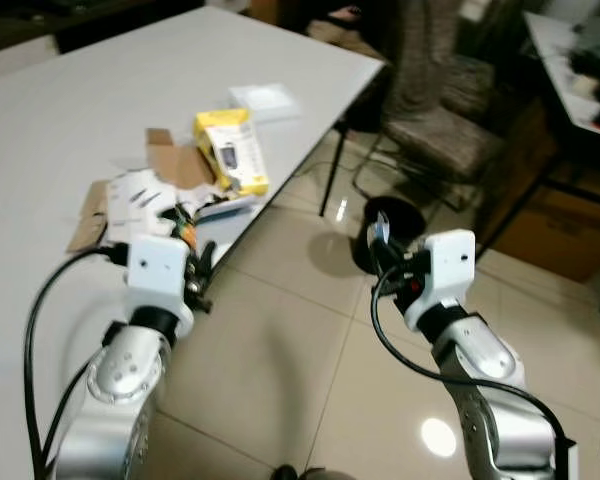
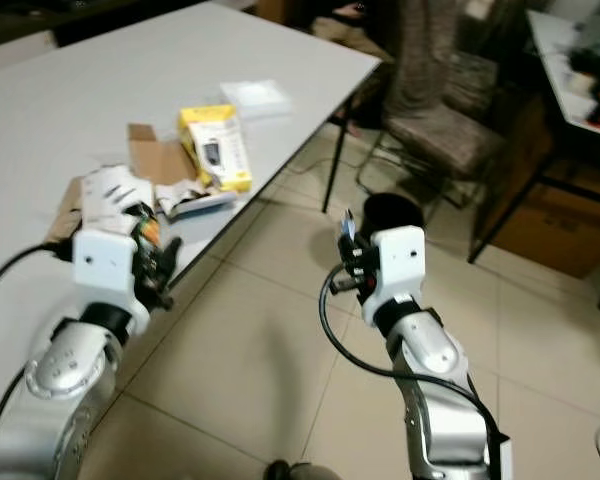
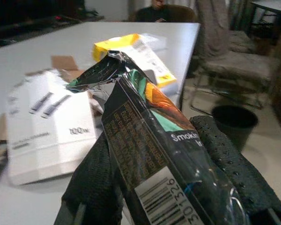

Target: Picking trash to rubbish bin

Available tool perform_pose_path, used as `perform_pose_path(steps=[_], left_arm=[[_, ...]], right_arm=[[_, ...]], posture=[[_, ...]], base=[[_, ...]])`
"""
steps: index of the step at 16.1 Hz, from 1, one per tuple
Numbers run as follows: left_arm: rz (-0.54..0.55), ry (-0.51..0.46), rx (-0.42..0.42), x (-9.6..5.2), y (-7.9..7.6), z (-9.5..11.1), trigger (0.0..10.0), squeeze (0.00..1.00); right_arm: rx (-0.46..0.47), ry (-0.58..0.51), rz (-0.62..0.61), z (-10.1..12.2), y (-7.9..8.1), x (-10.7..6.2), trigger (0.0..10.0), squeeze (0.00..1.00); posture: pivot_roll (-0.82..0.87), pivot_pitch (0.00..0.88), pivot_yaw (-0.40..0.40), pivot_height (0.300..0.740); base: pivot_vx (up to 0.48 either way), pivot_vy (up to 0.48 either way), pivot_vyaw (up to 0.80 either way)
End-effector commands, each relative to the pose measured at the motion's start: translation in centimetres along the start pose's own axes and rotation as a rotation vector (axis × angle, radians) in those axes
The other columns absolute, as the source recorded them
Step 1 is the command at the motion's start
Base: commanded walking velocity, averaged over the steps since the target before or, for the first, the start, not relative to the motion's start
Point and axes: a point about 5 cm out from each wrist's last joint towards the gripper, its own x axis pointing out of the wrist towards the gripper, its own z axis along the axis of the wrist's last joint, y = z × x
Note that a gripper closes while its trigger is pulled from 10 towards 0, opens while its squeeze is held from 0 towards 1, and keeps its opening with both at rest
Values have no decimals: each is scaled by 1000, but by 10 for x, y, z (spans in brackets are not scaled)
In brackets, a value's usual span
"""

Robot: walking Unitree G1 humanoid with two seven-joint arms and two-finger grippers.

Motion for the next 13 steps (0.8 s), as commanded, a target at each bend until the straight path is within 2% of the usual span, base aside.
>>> perform_pose_path(steps=[1, 4, 13], left_arm=[[-7, -2, 7, -2, -1, 0, 10000, 0], [-4, -7, 30, -3, -2, -2, 10000, 0], [-21, -5, 48, 0, -3, -3, 10000, 0]], right_arm=[[-25, 4, -6, -1, 0, -2, 10000, 0], [-63, 35, -9, -6, 2, -3, 10000, 0], [-56, 64, -10, -12, 2, -5, 10000, 0]], posture=[[61, 79, -128, 740], [61, 84, -131, 740], [55, 79, -120, 740]], base=[[0, 0, 0], [0, -82, 0], [0, -403, 0]])
